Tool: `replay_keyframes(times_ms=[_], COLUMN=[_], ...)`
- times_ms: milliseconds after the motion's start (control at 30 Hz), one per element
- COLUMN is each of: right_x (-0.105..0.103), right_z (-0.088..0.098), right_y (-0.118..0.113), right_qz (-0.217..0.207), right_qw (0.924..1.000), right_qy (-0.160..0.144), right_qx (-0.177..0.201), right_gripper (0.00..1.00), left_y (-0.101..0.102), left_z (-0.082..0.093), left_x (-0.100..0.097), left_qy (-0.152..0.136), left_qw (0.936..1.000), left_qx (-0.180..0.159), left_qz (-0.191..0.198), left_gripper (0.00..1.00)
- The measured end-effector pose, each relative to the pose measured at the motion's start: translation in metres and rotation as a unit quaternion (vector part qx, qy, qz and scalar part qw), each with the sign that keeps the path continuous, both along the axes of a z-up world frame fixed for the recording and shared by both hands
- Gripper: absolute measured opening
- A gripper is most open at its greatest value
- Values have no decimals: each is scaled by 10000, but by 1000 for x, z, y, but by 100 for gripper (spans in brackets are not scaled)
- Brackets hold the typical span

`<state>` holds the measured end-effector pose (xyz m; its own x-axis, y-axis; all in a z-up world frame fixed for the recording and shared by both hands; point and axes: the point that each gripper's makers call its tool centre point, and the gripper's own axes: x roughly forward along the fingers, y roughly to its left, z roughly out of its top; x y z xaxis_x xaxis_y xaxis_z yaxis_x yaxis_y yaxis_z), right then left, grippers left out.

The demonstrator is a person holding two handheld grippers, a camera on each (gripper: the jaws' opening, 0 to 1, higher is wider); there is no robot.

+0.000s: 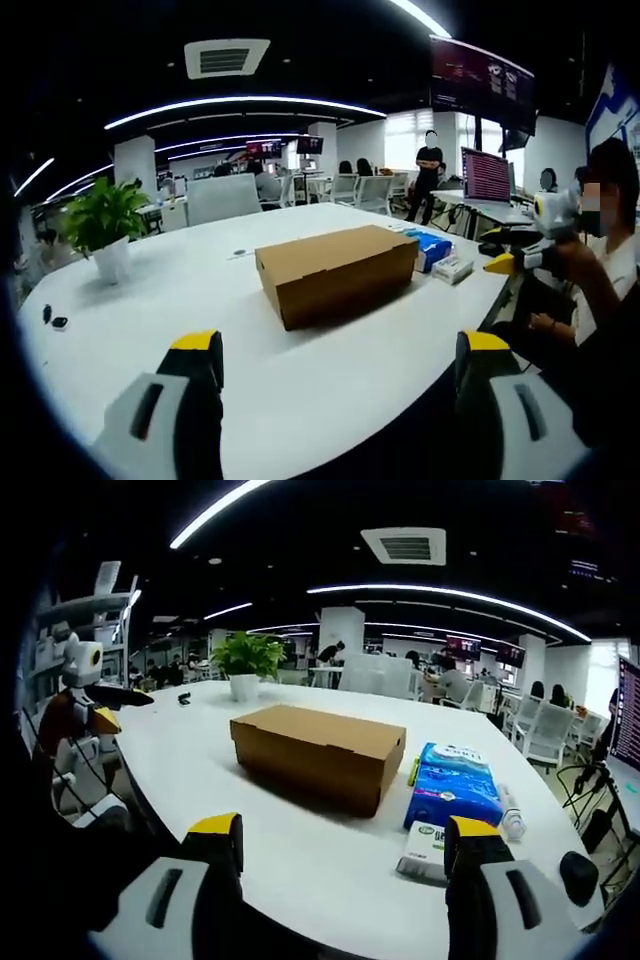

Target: Operate the shoe box by opening the lid, removing the specified soft item, and placing it in the target area until the item is outside and the box remains undamaged.

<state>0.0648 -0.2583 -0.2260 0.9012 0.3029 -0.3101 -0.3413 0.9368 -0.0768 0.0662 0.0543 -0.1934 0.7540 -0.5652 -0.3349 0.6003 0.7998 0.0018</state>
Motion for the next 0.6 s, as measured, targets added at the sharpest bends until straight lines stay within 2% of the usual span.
replay_keyframes(times_ms=[600], right_x=[1], right_z=[-1], right_y=[4], right_qz=[12], right_qw=[10000], right_qy=[1], right_qx=[81], right_gripper=[86], left_y=[-2], left_z=[-2], left_x=[-2], left_qy=[56], left_qw=[10000], left_qx=[6], left_qz=[-77], left_gripper=[99])
